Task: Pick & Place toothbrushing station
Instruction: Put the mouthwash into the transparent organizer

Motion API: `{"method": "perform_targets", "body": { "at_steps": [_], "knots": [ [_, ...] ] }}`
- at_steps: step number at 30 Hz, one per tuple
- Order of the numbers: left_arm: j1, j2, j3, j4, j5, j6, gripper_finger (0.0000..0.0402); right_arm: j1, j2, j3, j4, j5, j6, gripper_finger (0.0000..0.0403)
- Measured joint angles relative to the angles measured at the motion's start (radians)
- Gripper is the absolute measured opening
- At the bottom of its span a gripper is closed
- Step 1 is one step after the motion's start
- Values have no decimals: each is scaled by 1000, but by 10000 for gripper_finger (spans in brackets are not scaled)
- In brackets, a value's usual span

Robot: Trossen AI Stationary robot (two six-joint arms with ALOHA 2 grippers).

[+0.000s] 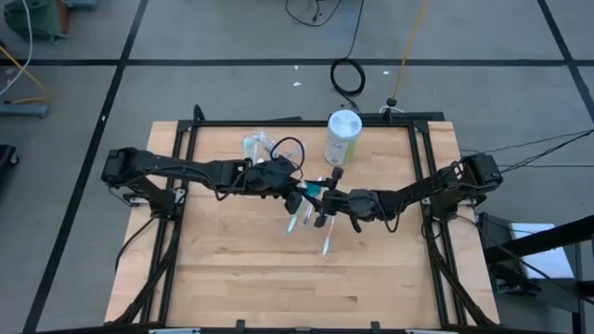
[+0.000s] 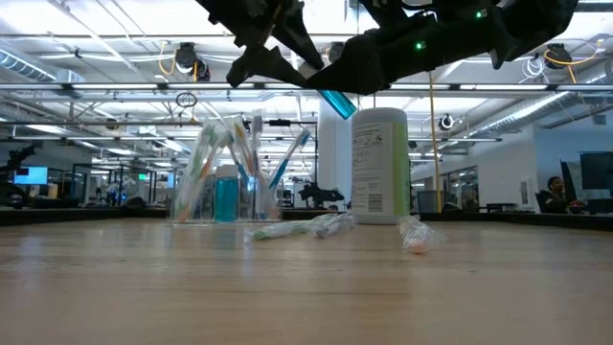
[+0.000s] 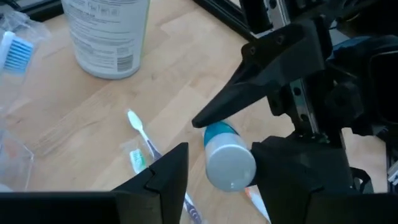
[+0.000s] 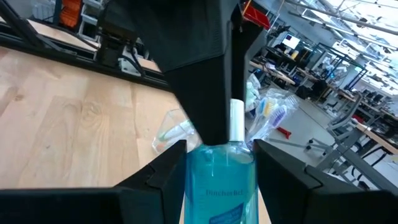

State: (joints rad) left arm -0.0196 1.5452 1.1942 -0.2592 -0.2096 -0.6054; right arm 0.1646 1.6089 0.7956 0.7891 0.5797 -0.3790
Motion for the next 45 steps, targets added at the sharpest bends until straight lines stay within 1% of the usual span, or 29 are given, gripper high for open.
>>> {"method": "perform_targets", "body": {
  "at_steps": [2,8,11,15,20,24,26,27,31,35,37,42,45],
  "knots": [
    [2,0,0,1,0,7,166,0,0,0,0,0,0,159],
    [3,-1,0,7,1,24,105,-1,0,0,-1,0,-2,160],
    [2,-1,0,4,1,27,91,-2,0,0,-4,-1,-20,160],
    [3,-1,0,3,1,47,95,-2,0,0,-6,-1,-30,167],
    [3,-1,0,-22,0,55,97,-2,0,0,-12,0,-31,196],
    [9,-5,0,-64,-4,82,95,0,0,0,-33,68,-31,215],
    [15,-9,0,-110,-1,87,95,-1,0,-1,-47,103,-34,222],
    [18,-14,1,-134,1,87,95,-2,0,-1,-61,105,-35,225],
    [39,-48,41,-319,-5,82,94,-2,0,-2,-78,101,-37,232],
    [58,-83,95,-494,-51,79,94,-9,0,-2,-88,101,-47,232],
    [67,-92,119,-553,-82,79,94,-9,0,-2,-86,102,-49,231],
    [114,-92,131,-630,-131,71,94,-8,0,-2,-91,100,-49,233],
    [147,-81,116,-630,-133,14,93,-8,0,-2,-91,101,-49,231]
  ]
}}
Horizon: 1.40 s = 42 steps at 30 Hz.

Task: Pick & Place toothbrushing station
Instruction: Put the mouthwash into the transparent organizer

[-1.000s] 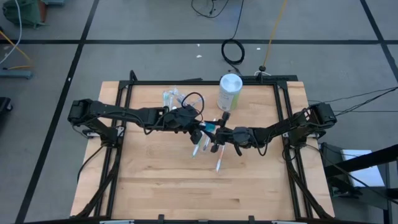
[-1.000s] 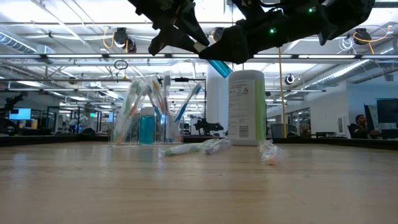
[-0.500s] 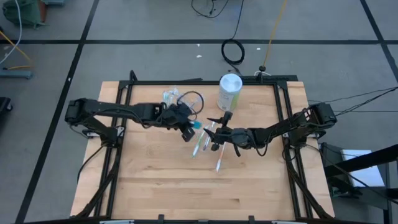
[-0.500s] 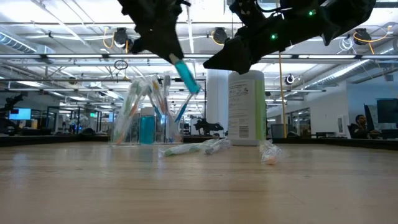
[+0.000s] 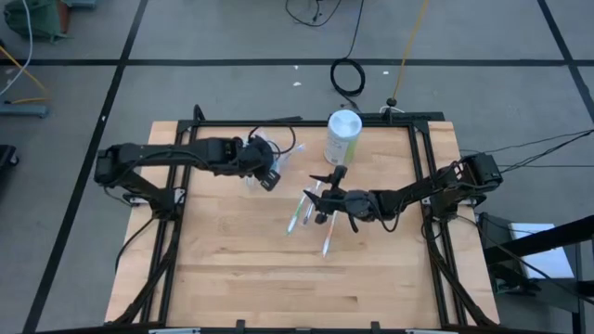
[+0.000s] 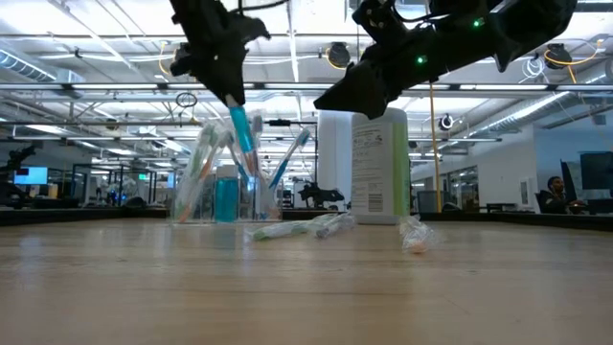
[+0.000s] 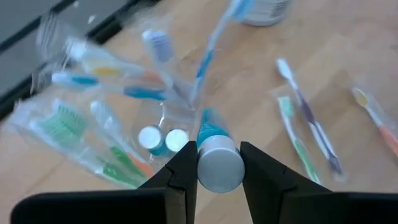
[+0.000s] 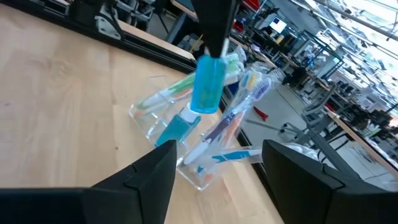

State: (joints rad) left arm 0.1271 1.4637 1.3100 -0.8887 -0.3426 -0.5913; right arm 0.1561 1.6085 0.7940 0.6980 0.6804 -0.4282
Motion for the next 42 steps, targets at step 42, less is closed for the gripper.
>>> {"method": "perform_targets", "body": {
  "at_steps": [42],
  "knots": [
    [121,136,-17,19,5,-283,112,0,0,0,0,-1,-3,224]
  ]
}}
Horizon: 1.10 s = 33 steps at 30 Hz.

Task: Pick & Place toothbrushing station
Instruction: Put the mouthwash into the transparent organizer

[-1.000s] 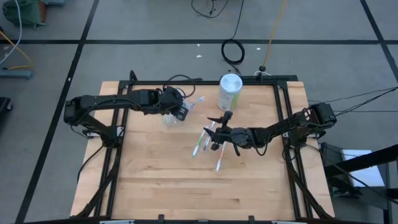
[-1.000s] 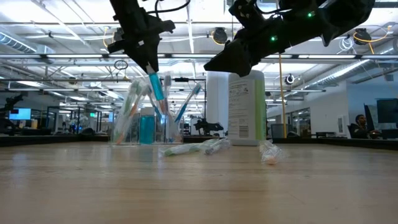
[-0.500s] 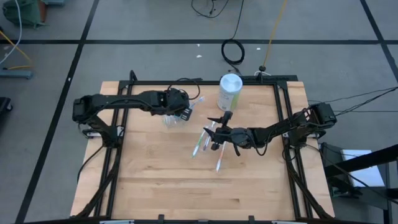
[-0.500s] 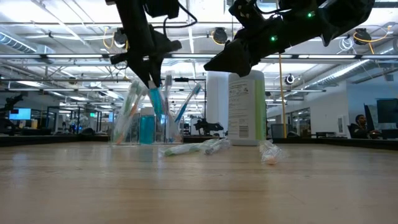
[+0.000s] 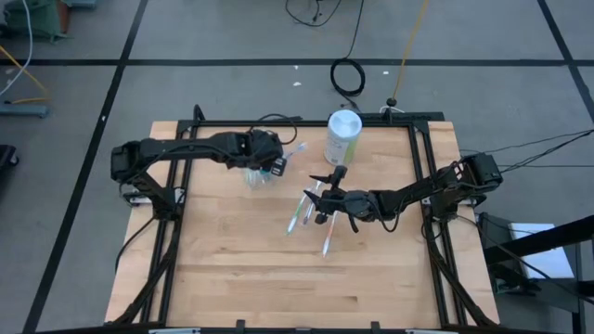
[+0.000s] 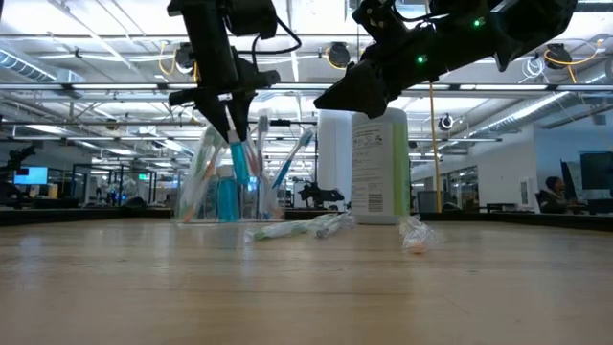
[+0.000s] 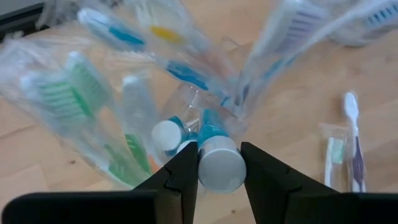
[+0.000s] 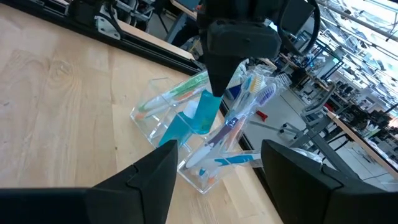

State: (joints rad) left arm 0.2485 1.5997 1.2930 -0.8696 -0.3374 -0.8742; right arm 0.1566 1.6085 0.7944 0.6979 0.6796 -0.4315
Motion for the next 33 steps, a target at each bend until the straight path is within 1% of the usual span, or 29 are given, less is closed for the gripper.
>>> {"method": "perform_targets", "body": {
  "at_steps": [9,14,18,23,30,33],
  "knots": [
    [17,11,0,0,0,8,114,0,0,0,0,0,0,224],
    [21,49,0,11,48,52,115,0,0,0,0,0,0,224],
    [20,79,0,53,25,138,115,0,0,0,0,-1,0,224],
    [21,98,0,110,22,233,115,0,0,0,0,-1,0,224],
    [27,97,0,122,22,477,117,0,0,0,0,-2,0,224],
    [27,97,0,121,21,572,127,0,0,0,0,-2,0,224]
  ]
}}
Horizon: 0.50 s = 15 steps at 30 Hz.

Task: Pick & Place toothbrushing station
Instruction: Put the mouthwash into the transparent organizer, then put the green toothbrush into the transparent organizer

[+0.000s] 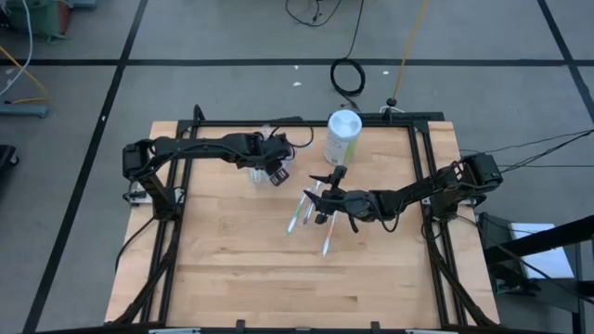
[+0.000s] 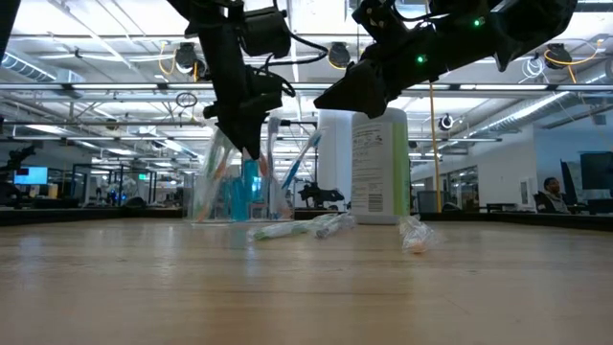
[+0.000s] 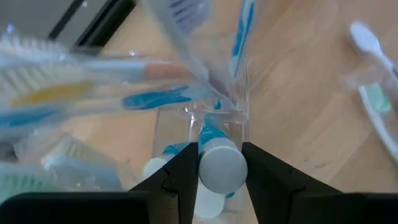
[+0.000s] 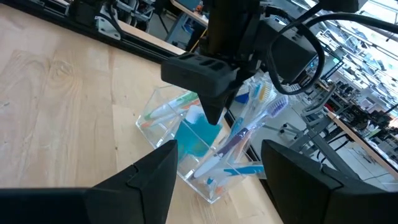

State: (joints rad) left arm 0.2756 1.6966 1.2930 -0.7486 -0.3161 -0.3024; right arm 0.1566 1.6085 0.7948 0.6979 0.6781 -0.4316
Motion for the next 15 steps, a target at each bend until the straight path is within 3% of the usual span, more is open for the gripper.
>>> {"method": "perform_targets", "body": {
  "at_steps": [6,15],
  "knots": [
    [0,0,0,-1,-1,142,164,0,0,0,0,0,0,224],
    [-1,-10,0,-8,-1,135,201,0,0,0,0,0,0,224]
  ]
}}
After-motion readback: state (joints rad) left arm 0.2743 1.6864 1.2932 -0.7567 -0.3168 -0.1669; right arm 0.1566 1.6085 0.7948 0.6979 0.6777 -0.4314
